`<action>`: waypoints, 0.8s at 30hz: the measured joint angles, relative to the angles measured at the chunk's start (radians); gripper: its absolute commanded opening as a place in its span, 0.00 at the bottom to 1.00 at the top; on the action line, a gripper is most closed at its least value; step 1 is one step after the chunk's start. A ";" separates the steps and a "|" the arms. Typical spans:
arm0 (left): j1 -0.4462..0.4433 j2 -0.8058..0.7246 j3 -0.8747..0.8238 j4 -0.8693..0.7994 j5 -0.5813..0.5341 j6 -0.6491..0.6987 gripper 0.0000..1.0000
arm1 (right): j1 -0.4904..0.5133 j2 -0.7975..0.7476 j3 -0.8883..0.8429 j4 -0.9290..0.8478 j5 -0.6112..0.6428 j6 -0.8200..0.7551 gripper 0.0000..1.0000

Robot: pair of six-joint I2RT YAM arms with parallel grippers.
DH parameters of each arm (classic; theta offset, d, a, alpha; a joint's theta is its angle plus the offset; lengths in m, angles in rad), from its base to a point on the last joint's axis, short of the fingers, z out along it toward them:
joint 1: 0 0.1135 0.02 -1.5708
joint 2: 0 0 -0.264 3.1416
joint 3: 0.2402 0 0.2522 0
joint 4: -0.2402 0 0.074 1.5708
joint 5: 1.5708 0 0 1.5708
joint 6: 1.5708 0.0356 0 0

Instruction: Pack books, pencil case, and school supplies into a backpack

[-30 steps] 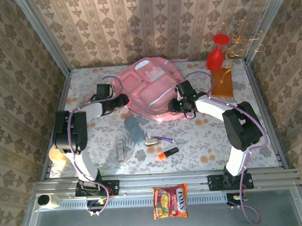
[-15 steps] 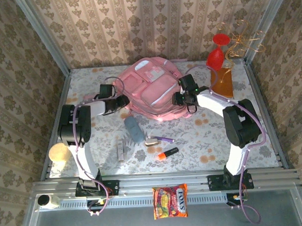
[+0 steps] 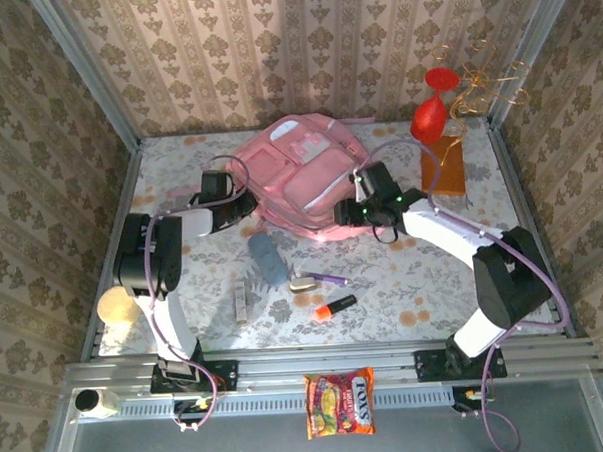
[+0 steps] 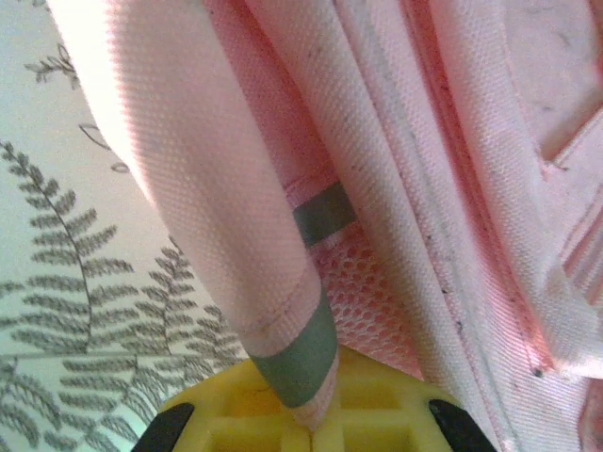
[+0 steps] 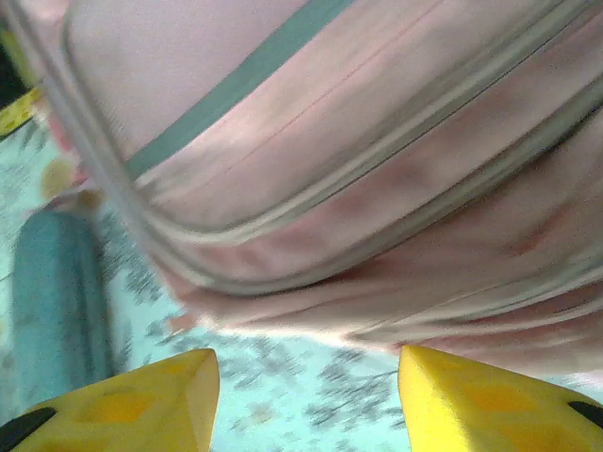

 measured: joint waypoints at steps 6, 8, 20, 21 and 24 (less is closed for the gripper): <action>-0.019 -0.056 -0.010 0.000 0.023 -0.066 0.00 | -0.016 0.121 0.008 0.034 -0.042 0.035 0.53; -0.024 -0.070 -0.010 -0.003 0.030 -0.082 0.00 | -0.031 0.136 0.028 0.034 -0.048 0.035 0.51; -0.125 -0.098 -0.008 -0.022 0.058 -0.187 0.00 | -0.214 0.213 0.158 0.002 -0.012 -0.003 0.48; -0.131 -0.100 -0.008 -0.022 0.053 -0.190 0.00 | -0.214 0.204 0.156 -0.005 0.004 -0.013 0.49; -0.136 -0.105 -0.012 -0.023 0.045 -0.198 0.00 | -0.195 0.138 0.123 -0.011 0.053 -0.042 0.52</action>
